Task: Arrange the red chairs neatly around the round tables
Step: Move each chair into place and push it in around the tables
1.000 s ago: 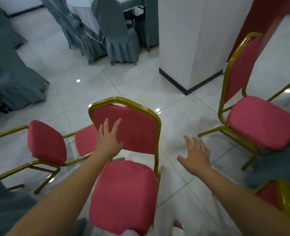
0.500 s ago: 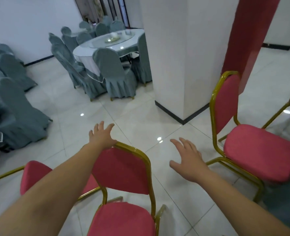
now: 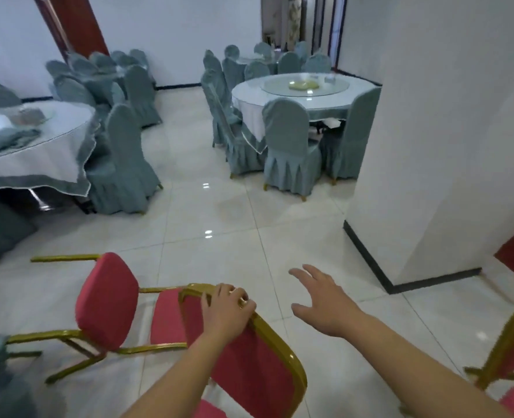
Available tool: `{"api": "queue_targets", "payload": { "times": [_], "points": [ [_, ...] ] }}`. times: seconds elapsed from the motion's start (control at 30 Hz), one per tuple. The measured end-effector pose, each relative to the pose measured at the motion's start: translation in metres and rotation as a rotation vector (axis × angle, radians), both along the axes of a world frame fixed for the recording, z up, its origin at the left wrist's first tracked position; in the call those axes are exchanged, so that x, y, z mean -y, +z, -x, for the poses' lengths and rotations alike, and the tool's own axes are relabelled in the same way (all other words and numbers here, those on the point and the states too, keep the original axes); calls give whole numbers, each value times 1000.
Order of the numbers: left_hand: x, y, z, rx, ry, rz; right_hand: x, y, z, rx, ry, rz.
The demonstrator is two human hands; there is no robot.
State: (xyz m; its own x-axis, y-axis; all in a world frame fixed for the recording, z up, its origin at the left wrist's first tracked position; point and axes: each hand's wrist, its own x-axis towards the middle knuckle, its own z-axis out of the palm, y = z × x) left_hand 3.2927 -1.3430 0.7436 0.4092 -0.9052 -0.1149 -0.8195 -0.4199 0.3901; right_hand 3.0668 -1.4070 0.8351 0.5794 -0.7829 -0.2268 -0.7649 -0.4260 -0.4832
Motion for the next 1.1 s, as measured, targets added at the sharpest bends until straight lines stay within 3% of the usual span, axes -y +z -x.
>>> {"api": "queue_targets", "payload": {
  "times": [0.13, 0.37, 0.43, 0.57, 0.63, 0.8, 0.9, 1.0, 1.1],
  "points": [
    [1, -1, -17, -57, 165, 22, 43, 13, -87, 9, 242, -10],
    [-3, 1, -19, -345, 572, 23, 79, 16, -219, 34, 726, -63],
    [-7, -4, -15, -436, 671, 93, 85, 7, -246, 24, 881, -59],
    [-3, -7, 24, -786, 997, 379, 94, -19, -263, -51, 1333, 31],
    [7, -7, 50, -809, 1130, 408, 100, -37, -255, -156, 1533, 75],
    [16, -11, 111, -766, 1179, 295, 110, -57, -241, -193, 1699, -68],
    [13, -8, 140, -706, 1264, 310, 107, -64, -226, -287, 1831, -3],
    [-7, -5, 156, -730, 1298, 282, 94, -72, -209, -175, 1881, 195],
    [-49, -1, 182, -692, 1344, 218, 57, -81, -187, -108, 1919, 180]
  ]
}}
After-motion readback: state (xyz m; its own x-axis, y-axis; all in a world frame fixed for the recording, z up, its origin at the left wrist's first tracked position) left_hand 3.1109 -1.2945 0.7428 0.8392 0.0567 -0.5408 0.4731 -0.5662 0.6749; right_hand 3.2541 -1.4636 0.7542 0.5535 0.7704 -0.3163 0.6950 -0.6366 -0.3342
